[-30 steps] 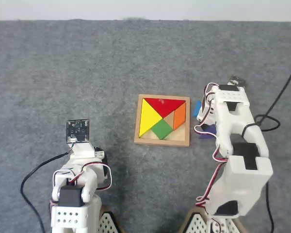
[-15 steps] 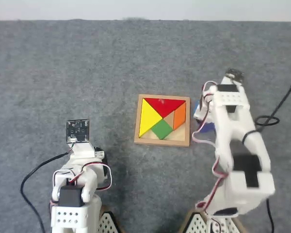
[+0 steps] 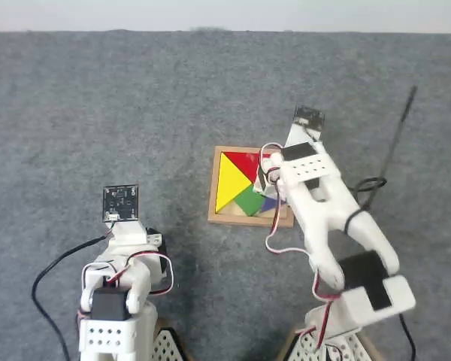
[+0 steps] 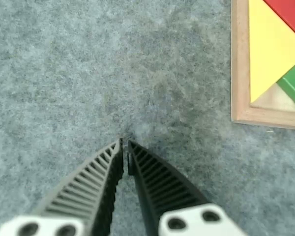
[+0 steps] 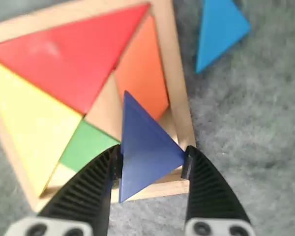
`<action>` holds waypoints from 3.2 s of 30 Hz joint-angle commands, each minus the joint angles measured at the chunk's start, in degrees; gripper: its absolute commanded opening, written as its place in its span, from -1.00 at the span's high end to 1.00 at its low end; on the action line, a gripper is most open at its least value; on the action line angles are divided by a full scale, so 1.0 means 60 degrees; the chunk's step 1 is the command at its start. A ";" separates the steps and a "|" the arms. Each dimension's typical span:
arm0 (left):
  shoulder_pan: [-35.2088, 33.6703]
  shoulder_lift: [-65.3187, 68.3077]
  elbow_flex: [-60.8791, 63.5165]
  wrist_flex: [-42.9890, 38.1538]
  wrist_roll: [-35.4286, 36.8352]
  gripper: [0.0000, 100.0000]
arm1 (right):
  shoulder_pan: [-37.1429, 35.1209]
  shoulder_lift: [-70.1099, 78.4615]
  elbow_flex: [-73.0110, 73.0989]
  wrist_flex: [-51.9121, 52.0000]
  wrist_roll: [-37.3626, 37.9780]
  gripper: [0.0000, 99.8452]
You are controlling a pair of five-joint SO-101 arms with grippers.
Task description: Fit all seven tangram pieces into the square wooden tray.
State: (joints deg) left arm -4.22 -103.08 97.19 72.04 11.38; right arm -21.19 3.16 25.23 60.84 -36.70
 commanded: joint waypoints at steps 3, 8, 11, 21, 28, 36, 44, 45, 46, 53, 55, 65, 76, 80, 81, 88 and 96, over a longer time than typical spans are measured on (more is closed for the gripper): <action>-0.0059 -0.0190 -0.0125 0.0044 -0.0147 0.97 | -0.0330 0.0359 -0.0718 0.0110 -0.1392 0.83; -0.0059 -0.0190 -0.0125 0.0044 -0.0147 0.97 | -0.0725 0.0374 -0.0952 0.0271 -0.1846 0.82; -0.0059 -0.0190 -0.0125 0.0044 -0.0147 0.97 | -0.0740 0.0374 -0.0967 0.0271 -0.1919 0.78; -0.0059 -0.0190 -0.0125 0.0044 -0.0147 0.97 | -0.0725 0.0359 -0.1011 0.0608 -0.1656 0.65; -0.0059 -0.0190 -0.0125 0.0044 -0.0147 0.97 | -0.0725 0.0359 -0.1026 0.0535 -0.0791 0.65; -0.0059 -0.0190 -0.0125 0.0044 -0.0147 0.97 | -0.0652 0.0359 -0.1289 0.0593 0.0044 0.64; -0.0059 -0.0190 -0.0125 0.0044 -0.0147 0.97 | -0.0652 0.0374 -0.1289 0.0593 -0.0015 0.43; -0.0059 -0.0190 -0.0125 0.0044 -0.0147 0.97 | -0.0652 0.0374 -0.1289 0.0593 -0.0015 0.43; -0.0059 -0.0190 -0.0125 0.0044 -0.0147 0.97 | -0.0652 0.0374 -0.1289 0.0593 -0.0015 0.43; -0.0059 -0.0190 -0.0125 0.0044 -0.0147 0.97 | -0.0637 0.0110 -0.1407 0.0593 0.0103 0.59; -0.0059 -0.0190 -0.0125 0.0044 -0.0147 0.97 | -0.0637 -0.0388 -0.1436 0.0608 0.0733 0.75; -0.0059 -0.0190 -0.0125 0.0044 -0.0147 0.97 | 0.0784 -0.3011 0.0103 -0.0564 0.3473 0.90; -0.0059 -0.0190 -0.0125 0.0044 -0.0147 0.97 | 0.2659 -0.1414 -0.0645 -0.1590 0.6462 0.89; -0.0059 -0.0190 -0.0125 0.0044 -0.0147 0.97 | 0.2674 0.0051 -0.2374 -0.0520 0.6462 0.69; -0.0059 -0.0190 -0.0125 0.0044 -0.0147 0.97 | 0.2689 0.0432 -0.2799 -0.0300 0.6432 0.63; -0.0059 -0.0190 -0.0125 0.0044 -0.0147 0.97 | 0.2659 0.2630 -0.4571 0.0051 0.5465 0.63; -0.0059 -0.0190 -0.0125 0.0044 -0.0147 0.97 | 0.2586 0.3758 -0.5333 0.0447 0.5846 0.64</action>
State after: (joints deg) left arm -4.22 -103.08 97.19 72.04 11.38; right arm -5.98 25.76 -2.02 60.66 -2.51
